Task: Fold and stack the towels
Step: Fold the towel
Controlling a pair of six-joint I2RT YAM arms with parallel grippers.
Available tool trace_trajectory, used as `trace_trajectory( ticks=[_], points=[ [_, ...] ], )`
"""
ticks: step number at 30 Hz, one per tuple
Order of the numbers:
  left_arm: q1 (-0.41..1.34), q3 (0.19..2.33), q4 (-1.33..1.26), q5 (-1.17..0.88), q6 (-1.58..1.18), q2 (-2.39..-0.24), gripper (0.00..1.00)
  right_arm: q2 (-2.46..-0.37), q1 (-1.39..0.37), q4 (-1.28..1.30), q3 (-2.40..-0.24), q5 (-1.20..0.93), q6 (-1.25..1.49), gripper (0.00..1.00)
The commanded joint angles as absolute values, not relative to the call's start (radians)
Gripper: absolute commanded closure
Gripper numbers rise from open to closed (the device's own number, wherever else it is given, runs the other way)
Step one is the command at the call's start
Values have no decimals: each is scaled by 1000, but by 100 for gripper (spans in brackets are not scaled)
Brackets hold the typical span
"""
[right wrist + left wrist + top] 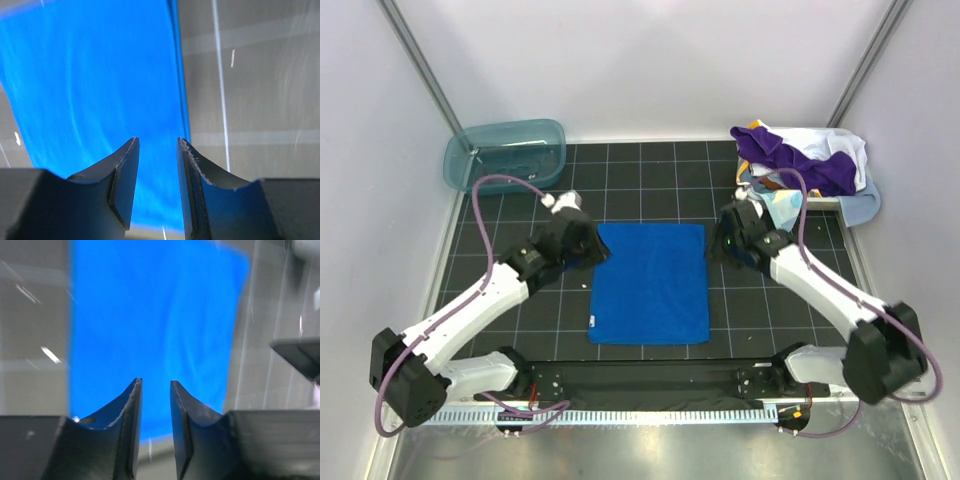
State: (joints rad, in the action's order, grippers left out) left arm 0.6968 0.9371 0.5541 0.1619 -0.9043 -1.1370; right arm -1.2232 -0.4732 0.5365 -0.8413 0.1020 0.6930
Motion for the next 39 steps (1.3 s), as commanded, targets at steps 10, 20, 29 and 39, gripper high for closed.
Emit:
trace_trajectory(
  ticks=[10,20,29,39],
  points=[
    [399,1156,354,146,-522,-1574,59,-1672,-341,370,-1163,135,416,51],
    [388,1348,331,133,-465,-1890,56,-1922,-330,387,-1357,155,374,51],
    [380,1391,342,138,-462,-1980,57,-2008,-330,413,-1404,170,367,53],
    [379,1394,342,149,-443,-1999,58,-1953,-330,402,-1390,170,362,50]
  ],
)
